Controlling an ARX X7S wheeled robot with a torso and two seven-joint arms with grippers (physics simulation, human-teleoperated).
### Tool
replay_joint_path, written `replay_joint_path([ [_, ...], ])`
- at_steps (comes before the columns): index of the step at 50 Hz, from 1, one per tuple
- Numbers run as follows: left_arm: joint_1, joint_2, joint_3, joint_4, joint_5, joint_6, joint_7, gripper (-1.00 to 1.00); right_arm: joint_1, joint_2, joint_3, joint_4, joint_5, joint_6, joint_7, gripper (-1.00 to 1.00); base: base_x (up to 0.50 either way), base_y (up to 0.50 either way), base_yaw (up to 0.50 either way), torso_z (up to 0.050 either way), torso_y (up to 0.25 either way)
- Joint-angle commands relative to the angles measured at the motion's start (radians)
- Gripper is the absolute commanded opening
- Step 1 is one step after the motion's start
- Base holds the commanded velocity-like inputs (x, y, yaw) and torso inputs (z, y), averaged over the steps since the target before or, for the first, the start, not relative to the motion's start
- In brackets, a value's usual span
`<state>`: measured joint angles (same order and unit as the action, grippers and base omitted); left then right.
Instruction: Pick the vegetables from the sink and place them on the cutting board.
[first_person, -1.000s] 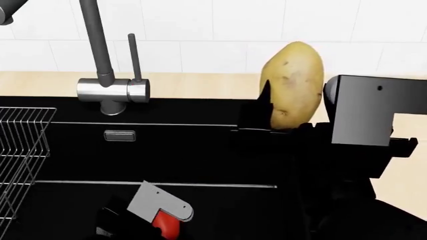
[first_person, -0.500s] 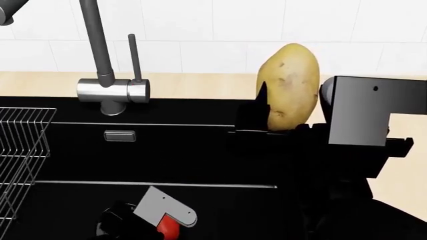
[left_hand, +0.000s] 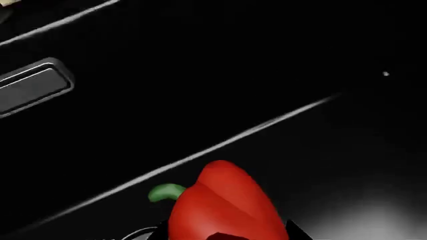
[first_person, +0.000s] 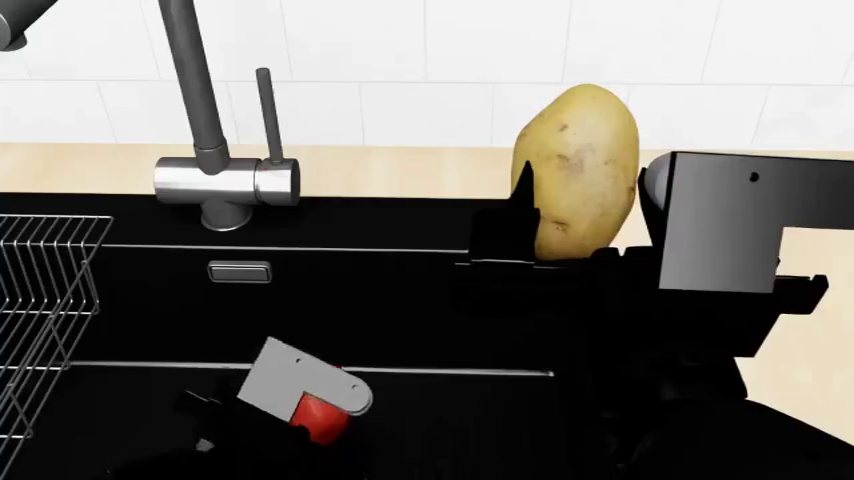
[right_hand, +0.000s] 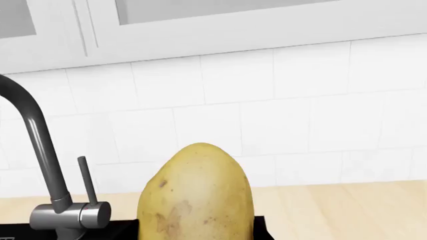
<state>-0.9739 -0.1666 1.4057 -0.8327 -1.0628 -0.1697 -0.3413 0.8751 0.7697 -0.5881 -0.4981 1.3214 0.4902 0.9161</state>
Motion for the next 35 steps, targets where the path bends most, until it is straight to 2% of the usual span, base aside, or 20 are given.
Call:
replay_joint_path([
  [1,-0.055,-0.325,-0.059,0.647,-0.108,0.008,-0.295,-1.0,-0.001,0.0,0.005,-0.002,-0.017,0.005,-0.013,-1.0,0.0,0.0,0.0,0.0,0.0],
  [7,-0.078,-0.449,-0.085,0.924,-0.13,-0.002,-0.402,-1.0,-0.001,-0.007,-0.003,0.005,-0.034,0.004,-0.028,-1.0,0.0,0.0,0.0,0.0,0.0],
  [16,-0.072,-0.556,-0.099,1.168,-0.151,-0.001,-0.485,-1.0,-0.007,-0.007,-0.003,0.009,-0.039,-0.001,-0.035,-1.0,0.0,0.0,0.0,0.0,0.0],
  [27,-0.125,-0.677,-0.145,1.333,-0.203,-0.015,-0.527,-1.0,-0.019,-0.011,0.003,0.018,-0.056,-0.027,-0.062,-1.0,0.0,0.0,0.0,0.0,0.0],
  [29,-0.145,-0.713,-0.175,1.36,-0.27,-0.005,-0.513,-1.0,-0.016,-0.011,-0.01,0.018,-0.073,-0.018,-0.072,-1.0,0.0,0.0,0.0,0.0,0.0],
  [35,-0.187,-0.762,-0.215,1.381,-0.301,0.0,-0.52,-1.0,-0.03,-0.016,-0.017,0.02,-0.108,-0.037,-0.092,-1.0,0.0,0.0,0.0,0.0,0.0],
])
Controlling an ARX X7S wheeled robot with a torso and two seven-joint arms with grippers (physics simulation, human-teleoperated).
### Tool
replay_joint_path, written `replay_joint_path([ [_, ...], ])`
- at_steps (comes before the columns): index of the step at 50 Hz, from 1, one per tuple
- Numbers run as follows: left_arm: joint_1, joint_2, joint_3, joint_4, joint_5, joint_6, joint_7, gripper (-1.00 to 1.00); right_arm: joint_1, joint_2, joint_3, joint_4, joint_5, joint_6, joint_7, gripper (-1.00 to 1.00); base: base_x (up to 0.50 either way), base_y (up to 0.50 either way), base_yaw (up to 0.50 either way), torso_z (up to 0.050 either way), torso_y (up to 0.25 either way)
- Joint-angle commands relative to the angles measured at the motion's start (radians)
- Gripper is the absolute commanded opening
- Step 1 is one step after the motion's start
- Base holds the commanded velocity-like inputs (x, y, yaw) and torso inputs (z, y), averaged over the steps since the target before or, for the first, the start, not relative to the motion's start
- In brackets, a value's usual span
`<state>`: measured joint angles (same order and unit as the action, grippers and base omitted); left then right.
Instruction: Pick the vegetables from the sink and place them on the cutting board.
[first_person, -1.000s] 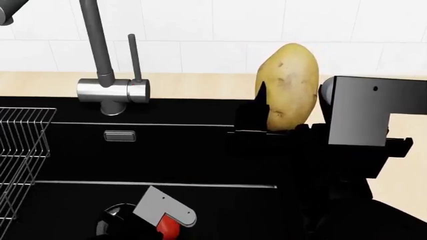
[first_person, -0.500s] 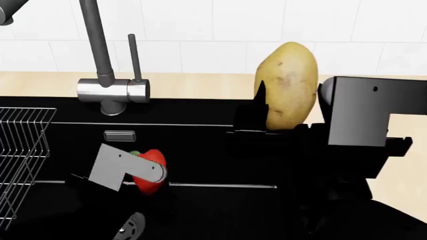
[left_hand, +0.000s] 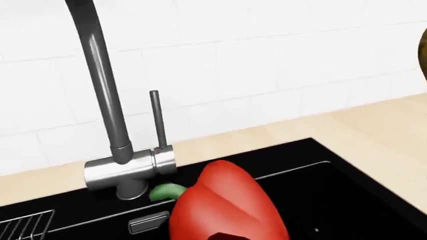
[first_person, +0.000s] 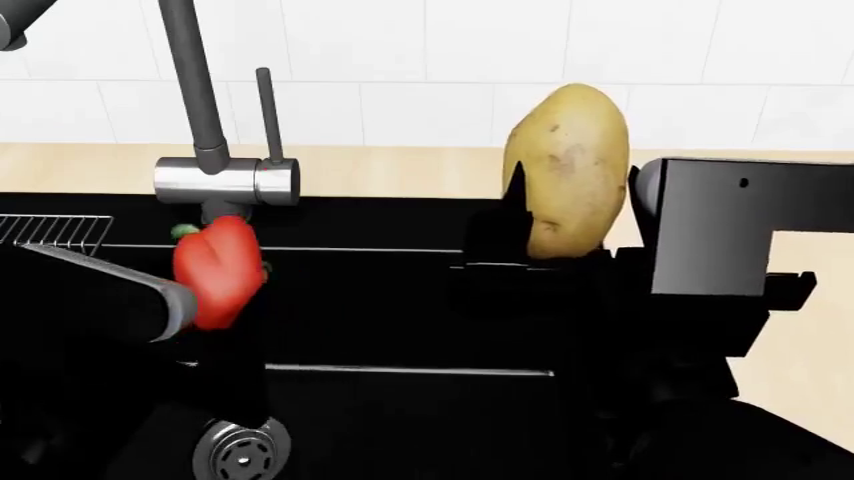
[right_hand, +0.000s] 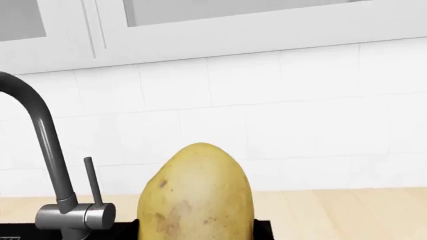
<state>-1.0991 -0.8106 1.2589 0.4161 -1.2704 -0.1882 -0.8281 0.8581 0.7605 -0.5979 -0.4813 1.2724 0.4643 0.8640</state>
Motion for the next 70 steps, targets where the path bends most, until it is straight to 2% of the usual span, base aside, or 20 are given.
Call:
replay_joint_path([
  [1,-0.058,-0.115,-0.068,0.128,-0.091,0.021,-0.031,-1.0,-0.011,-0.008,-0.012,0.004,-0.063,-0.007,-0.043,-1.0,0.0,0.0,0.0,0.0,0.0],
  [7,-0.037,-0.117,-0.067,0.128,-0.084,0.039,-0.031,-1.0,-0.002,-0.008,-0.018,-0.007,-0.041,0.015,-0.025,-1.0,0.0,0.0,0.0,0.0,0.0],
  [31,-0.044,-0.123,-0.071,0.105,-0.087,0.024,-0.026,-1.0,-0.012,0.045,0.011,-0.036,-0.028,0.01,-0.012,-1.0,-0.45,-0.02,0.0,0.0,0.0],
  [45,-0.047,-0.121,-0.089,0.071,-0.094,0.042,0.0,-1.0,-0.054,0.069,0.028,0.021,-0.087,-0.039,-0.048,-1.0,-0.05,-0.43,0.0,0.0,0.0],
  [49,-0.048,-0.103,-0.087,0.047,-0.09,0.039,0.002,-1.0,-0.052,0.064,0.023,0.026,-0.086,-0.036,-0.055,-1.0,0.01,-0.5,0.0,0.0,0.0],
  [54,-0.044,-0.124,-0.096,0.068,-0.097,0.05,0.002,-1.0,-0.042,0.069,0.021,0.015,-0.067,-0.017,-0.05,-1.0,0.02,-0.5,0.0,0.0,0.0],
  [63,-0.054,-0.098,-0.096,0.054,-0.091,0.041,-0.003,-1.0,-0.04,0.08,0.022,0.01,-0.063,-0.011,-0.053,-1.0,0.0,-0.5,0.0,0.0,0.0],
  [70,-0.041,-0.11,-0.099,0.051,-0.084,0.055,0.009,-1.0,-0.047,0.078,0.02,0.017,-0.066,-0.015,-0.063,-1.0,0.01,-0.5,0.0,0.0,0.0],
])
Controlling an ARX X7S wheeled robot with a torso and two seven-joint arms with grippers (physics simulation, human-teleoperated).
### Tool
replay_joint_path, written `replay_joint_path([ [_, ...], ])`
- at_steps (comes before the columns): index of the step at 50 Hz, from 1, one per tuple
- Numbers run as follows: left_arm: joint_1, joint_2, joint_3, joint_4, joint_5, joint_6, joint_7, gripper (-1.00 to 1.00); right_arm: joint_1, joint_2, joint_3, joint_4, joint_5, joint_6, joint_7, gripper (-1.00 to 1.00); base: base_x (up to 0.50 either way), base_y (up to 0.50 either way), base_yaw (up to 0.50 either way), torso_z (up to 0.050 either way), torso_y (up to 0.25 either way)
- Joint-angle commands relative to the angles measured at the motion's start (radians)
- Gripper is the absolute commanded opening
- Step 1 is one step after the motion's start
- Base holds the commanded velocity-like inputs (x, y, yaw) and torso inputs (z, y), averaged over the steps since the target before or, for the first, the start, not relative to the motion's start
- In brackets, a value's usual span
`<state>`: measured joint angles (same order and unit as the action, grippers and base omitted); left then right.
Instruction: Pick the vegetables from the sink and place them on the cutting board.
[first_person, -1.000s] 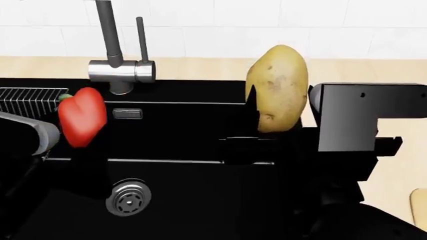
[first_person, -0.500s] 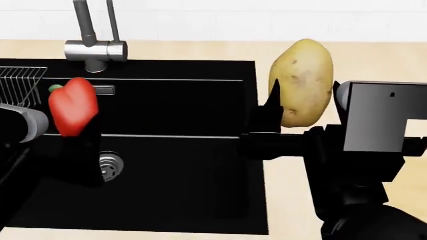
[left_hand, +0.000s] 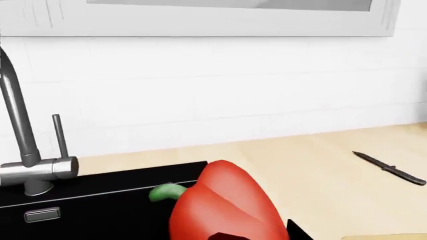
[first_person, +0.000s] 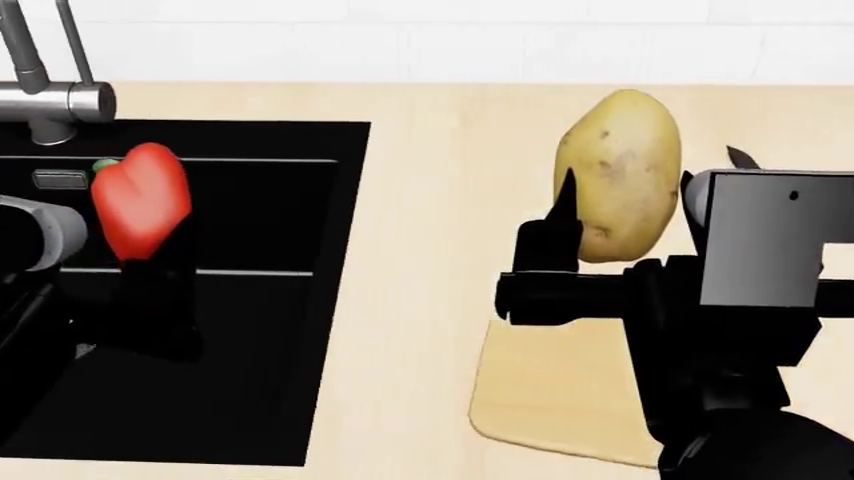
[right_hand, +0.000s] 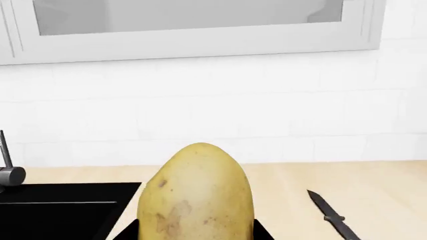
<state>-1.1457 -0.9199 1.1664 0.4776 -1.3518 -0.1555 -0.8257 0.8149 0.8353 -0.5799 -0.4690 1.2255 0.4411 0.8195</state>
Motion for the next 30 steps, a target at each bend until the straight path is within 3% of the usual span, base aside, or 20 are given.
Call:
replay_joint_path([
  [1,0.006,-0.002,-0.007,-0.01,-0.003,0.022,0.007,-1.0,-0.005,0.003,0.002,0.007,-0.019,0.007,-0.019,-1.0,0.04,-0.5,0.0,0.0,0.0],
  [18,0.01,-0.002,-0.006,-0.019,0.008,0.016,0.0,-1.0,0.005,-0.017,-0.018,0.028,-0.025,0.025,-0.036,-1.0,0.06,-0.49,0.0,0.0,0.0],
  [30,0.014,-0.028,-0.007,0.003,0.012,0.013,0.007,-1.0,0.009,-0.02,-0.031,0.017,-0.013,0.044,-0.036,-1.0,0.02,-0.02,0.0,0.0,0.0],
])
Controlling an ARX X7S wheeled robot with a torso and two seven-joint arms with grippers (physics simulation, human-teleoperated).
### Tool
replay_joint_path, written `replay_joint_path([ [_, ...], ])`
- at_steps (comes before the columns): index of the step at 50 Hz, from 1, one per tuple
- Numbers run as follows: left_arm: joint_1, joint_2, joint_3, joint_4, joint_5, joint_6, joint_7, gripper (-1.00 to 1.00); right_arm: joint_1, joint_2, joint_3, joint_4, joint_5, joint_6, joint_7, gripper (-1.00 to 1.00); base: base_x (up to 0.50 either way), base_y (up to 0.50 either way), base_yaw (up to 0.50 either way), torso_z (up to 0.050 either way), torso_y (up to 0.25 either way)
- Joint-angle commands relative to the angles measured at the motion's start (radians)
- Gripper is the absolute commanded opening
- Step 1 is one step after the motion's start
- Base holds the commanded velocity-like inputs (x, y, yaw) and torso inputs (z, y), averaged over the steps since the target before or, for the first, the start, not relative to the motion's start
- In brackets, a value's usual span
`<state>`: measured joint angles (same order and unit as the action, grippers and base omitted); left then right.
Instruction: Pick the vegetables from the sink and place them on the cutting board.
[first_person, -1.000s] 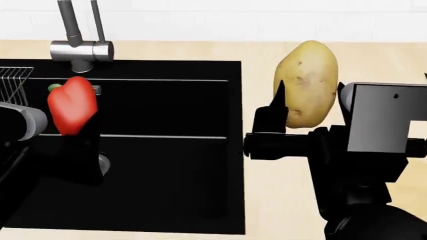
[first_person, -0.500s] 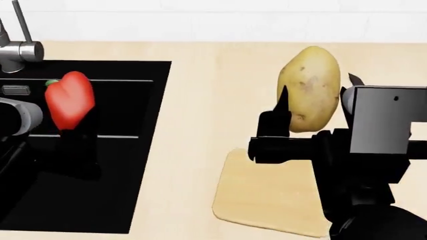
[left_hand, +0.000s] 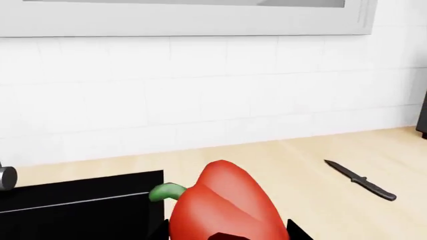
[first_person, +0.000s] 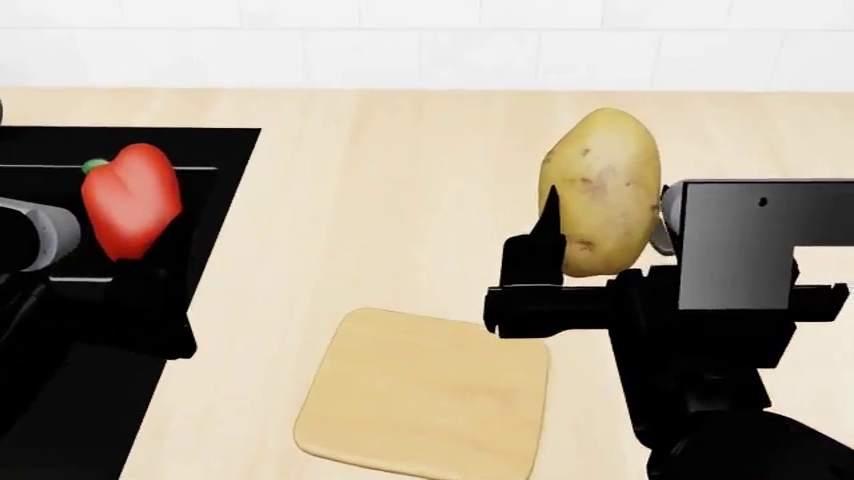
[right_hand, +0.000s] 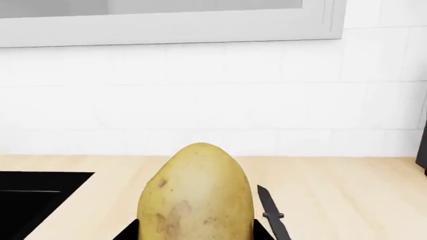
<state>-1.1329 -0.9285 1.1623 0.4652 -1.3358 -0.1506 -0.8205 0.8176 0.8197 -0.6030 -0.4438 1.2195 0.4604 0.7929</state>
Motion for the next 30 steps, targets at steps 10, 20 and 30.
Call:
replay_joint_path([
  [10,-0.003,-0.004,-0.005,0.001,-0.009,0.005,0.009,-1.0,0.013,0.006,0.0,-0.02,0.009,0.034,0.002,-1.0,0.0,0.0,0.0,0.0,0.0],
  [20,-0.012,0.005,-0.008,-0.004,-0.016,-0.004,0.009,-1.0,0.253,0.026,-0.035,-0.031,0.14,0.27,0.018,-1.0,0.0,0.0,0.0,0.0,0.0],
  [30,-0.032,0.001,-0.01,0.009,-0.027,-0.028,0.006,-1.0,0.458,-0.006,-0.1,0.148,0.442,0.541,-0.08,-1.0,0.0,0.0,0.0,0.0,0.001],
])
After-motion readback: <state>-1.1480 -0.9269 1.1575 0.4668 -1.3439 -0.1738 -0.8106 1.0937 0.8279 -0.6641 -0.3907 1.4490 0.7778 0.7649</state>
